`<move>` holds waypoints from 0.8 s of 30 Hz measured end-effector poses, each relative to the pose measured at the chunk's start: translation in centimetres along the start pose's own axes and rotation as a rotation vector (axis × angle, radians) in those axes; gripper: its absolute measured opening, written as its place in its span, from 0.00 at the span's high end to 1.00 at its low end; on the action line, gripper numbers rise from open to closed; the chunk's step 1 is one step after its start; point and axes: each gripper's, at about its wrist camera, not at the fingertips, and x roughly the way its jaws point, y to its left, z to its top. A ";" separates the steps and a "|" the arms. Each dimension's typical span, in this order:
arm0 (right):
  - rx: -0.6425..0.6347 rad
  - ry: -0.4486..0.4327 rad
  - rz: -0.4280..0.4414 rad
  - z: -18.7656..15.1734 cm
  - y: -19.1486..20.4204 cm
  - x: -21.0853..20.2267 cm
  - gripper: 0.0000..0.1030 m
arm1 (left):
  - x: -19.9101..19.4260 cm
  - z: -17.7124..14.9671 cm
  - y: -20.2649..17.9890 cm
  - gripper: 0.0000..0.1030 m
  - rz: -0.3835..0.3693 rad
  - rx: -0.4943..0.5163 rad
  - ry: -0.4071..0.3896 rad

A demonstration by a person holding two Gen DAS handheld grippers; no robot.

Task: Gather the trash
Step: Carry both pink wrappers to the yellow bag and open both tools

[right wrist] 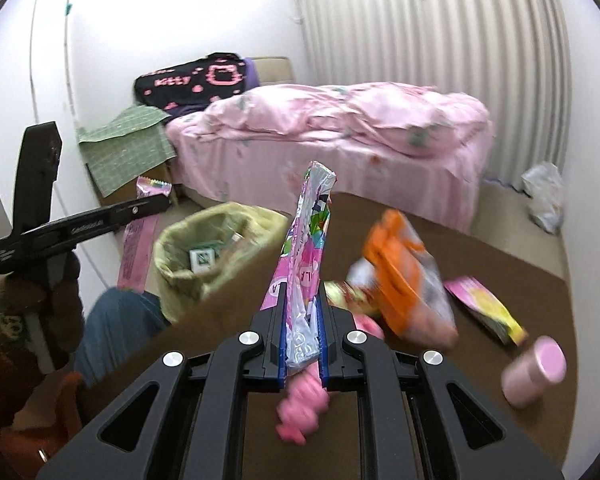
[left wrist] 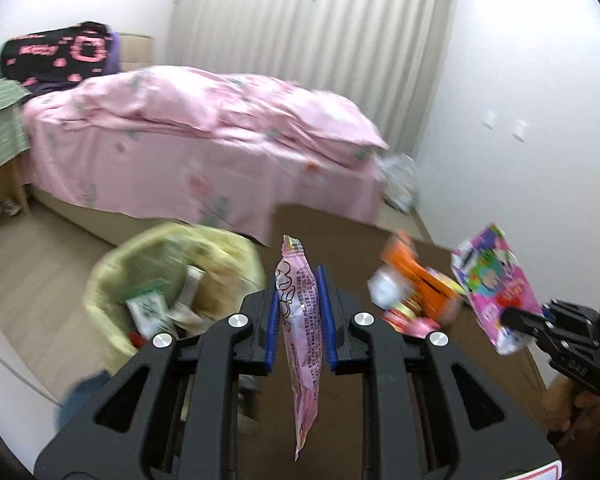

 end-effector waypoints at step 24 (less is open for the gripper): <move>-0.113 0.230 0.141 7.5 9.6 24.2 0.87 | 9.6 -0.1 17.1 0.70 0.063 -0.395 0.037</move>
